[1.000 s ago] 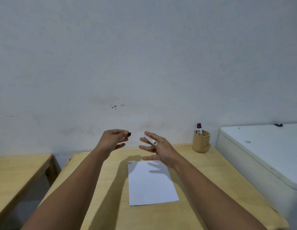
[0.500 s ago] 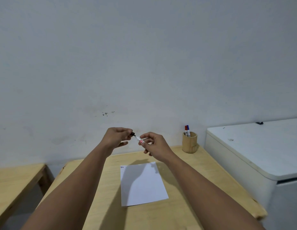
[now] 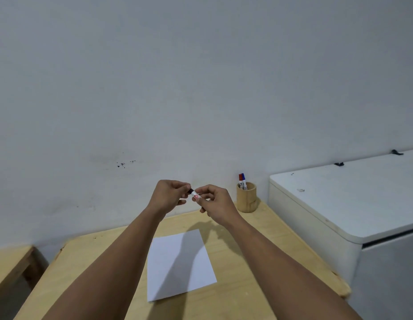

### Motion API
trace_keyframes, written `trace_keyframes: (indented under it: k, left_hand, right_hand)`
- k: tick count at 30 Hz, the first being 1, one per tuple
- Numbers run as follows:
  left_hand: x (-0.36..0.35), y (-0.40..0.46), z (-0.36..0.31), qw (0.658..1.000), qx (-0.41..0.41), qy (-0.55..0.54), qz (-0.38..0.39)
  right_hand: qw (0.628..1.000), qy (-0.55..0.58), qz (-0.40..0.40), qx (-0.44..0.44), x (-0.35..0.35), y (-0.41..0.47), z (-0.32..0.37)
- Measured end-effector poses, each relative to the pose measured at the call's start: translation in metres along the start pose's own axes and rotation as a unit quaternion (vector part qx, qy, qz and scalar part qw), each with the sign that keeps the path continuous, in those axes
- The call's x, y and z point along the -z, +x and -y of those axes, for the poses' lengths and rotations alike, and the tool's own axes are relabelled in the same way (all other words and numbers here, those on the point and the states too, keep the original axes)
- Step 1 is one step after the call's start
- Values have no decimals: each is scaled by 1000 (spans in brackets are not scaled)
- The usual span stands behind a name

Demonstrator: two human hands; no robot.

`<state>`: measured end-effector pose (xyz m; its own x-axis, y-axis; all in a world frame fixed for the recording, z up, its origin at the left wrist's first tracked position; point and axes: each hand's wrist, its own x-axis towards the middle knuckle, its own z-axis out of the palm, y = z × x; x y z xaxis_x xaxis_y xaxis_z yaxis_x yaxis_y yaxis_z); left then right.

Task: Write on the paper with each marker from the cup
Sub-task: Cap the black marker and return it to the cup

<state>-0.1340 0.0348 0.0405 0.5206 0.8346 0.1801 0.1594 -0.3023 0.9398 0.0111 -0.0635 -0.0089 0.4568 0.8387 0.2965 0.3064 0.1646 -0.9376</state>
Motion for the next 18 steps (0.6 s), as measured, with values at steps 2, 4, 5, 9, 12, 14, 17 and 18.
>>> trace_keyframes:
  k: [2, 4, 5, 9, 12, 14, 17, 18]
  left_hand:
    - [-19, 6, 0, 1000, -11, 5, -7]
    - [-37, 13, 0, 1000, -6, 14, 12]
    - [-46, 17, 1, 1000, 4, 10, 29]
    - [-82, 39, 0, 994, 45, -28, 91]
    - [-115, 68, 17, 997, 38, 26, 68]
    - [-137, 84, 31, 992, 33, 94, 70]
    - [-173, 99, 50, 986, 43, 131, 89]
    - [-184, 104, 56, 985, 46, 136, 95]
  right_hand:
    - [1000, 5, -21, -3, 10, 5, -8]
    - [999, 0, -32, -7, 23, 10, -20]
    - [999, -1, -35, -12, 32, 12, -27]
    - [997, -28, -68, -37, 71, 33, -49]
    - [986, -50, -159, -23, 111, 63, -51]
    - [974, -46, -222, -9, 135, 84, -46]
    - [963, -51, -265, 2, 160, 113, -46]
    - [963, -55, -264, 1, 165, 120, -48]
